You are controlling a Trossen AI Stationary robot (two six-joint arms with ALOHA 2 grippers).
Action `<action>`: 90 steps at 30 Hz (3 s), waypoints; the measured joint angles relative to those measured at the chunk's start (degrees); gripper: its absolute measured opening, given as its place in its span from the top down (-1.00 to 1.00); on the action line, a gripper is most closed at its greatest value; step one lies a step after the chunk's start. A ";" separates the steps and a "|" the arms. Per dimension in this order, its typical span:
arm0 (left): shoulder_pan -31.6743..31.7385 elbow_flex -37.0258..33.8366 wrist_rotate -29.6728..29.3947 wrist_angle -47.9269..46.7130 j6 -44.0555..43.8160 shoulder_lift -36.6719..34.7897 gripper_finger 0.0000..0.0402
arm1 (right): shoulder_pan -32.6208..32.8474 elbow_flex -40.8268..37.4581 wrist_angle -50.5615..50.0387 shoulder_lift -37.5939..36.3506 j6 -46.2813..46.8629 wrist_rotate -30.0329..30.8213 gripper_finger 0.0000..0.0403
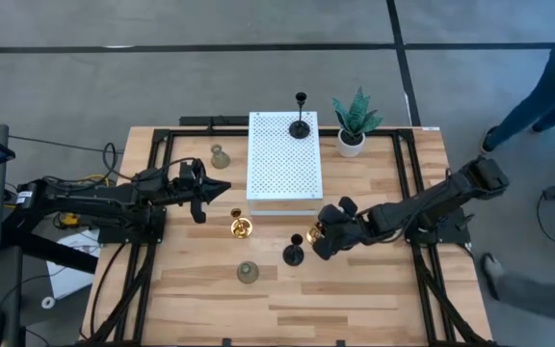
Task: Pick & Place candle stick holders
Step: Put the right gold candle holder on the shelf
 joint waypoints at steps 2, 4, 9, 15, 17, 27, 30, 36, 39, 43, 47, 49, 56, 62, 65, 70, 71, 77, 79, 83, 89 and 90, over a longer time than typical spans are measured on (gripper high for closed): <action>-0.02 0.00 0.00 0.00 0.00 0.00 0.97 | 0.89 -0.01 -0.68 -1.05 0.92 -2.09 0.95; 0.00 0.00 0.00 0.00 -0.01 0.00 0.98 | 1.91 -0.06 -1.30 -2.37 1.53 -3.17 0.97; 0.00 0.00 0.00 0.02 0.00 0.00 0.96 | 3.30 2.87 -8.79 -7.11 4.89 -5.26 0.97; -0.02 0.01 0.00 -0.01 0.02 0.00 0.97 | 3.92 13.55 -22.51 -9.73 4.75 -5.49 0.98; 0.00 0.00 0.00 -0.01 0.02 0.00 0.98 | 3.52 18.20 -27.66 -9.60 3.52 -5.44 0.98; 0.00 0.00 0.00 0.00 0.00 0.00 0.98 | -5.41 39.66 -38.72 -5.38 -11.40 -0.69 0.99; 0.00 0.00 0.01 0.00 0.00 0.00 0.97 | -10.04 43.11 -37.74 -3.57 -17.78 -0.71 0.99; -0.02 0.00 0.02 -0.01 0.00 0.01 0.96 | -19.41 45.31 -32.63 -1.10 -28.24 -6.07 0.99; 0.00 0.00 0.01 -0.02 0.00 0.01 0.96 | -23.47 45.30 -28.08 0.20 -31.69 -10.88 0.99; -0.02 0.00 0.02 -0.02 0.00 0.02 0.98 | -27.70 45.28 -25.15 1.77 -35.53 -13.22 0.99; 0.00 0.00 0.02 -0.02 0.00 0.00 0.96 | -31.61 45.30 -24.69 3.96 -37.16 -16.41 0.99; 0.00 0.00 0.02 0.00 0.00 0.00 0.96 | -33.21 45.30 -24.70 5.17 -37.64 -17.50 0.99; -0.01 0.00 0.02 0.00 0.07 0.00 0.97 | -37.40 45.29 -22.86 8.25 -40.47 -20.65 0.99; -0.02 0.00 0.02 -0.02 0.11 0.00 0.96 | -39.66 45.28 -19.75 9.91 -41.48 -23.31 0.99; 0.00 0.00 0.00 -0.02 0.11 0.02 0.95 | -40.63 45.26 -19.91 9.95 -41.69 -23.38 0.99; -0.02 0.00 0.02 -0.02 0.11 0.01 0.95 | -41.77 45.28 -19.95 9.92 -41.68 -23.81 0.99; 0.00 0.00 0.01 -0.02 0.11 0.00 0.95 | -42.10 45.28 -20.03 9.90 -41.69 -24.44 0.99; -0.01 0.00 0.02 -0.02 0.11 0.02 0.95 | -42.75 45.28 -20.61 9.90 -41.71 -25.31 0.99; -0.01 0.00 0.02 -0.02 0.11 0.02 0.95 | -42.75 45.28 -20.63 9.90 -41.71 -25.22 0.99; -0.02 0.00 0.01 -0.02 0.11 0.01 0.95 | -43.15 45.28 -20.92 9.90 -41.65 -26.02 0.99; 0.00 0.01 0.01 -0.02 0.11 0.02 0.95 | -43.18 45.28 -21.38 9.90 -41.61 -26.57 0.99; 0.00 0.00 0.02 -0.02 0.11 0.01 0.95 | -43.18 45.28 -21.86 9.90 -41.53 -26.59 0.99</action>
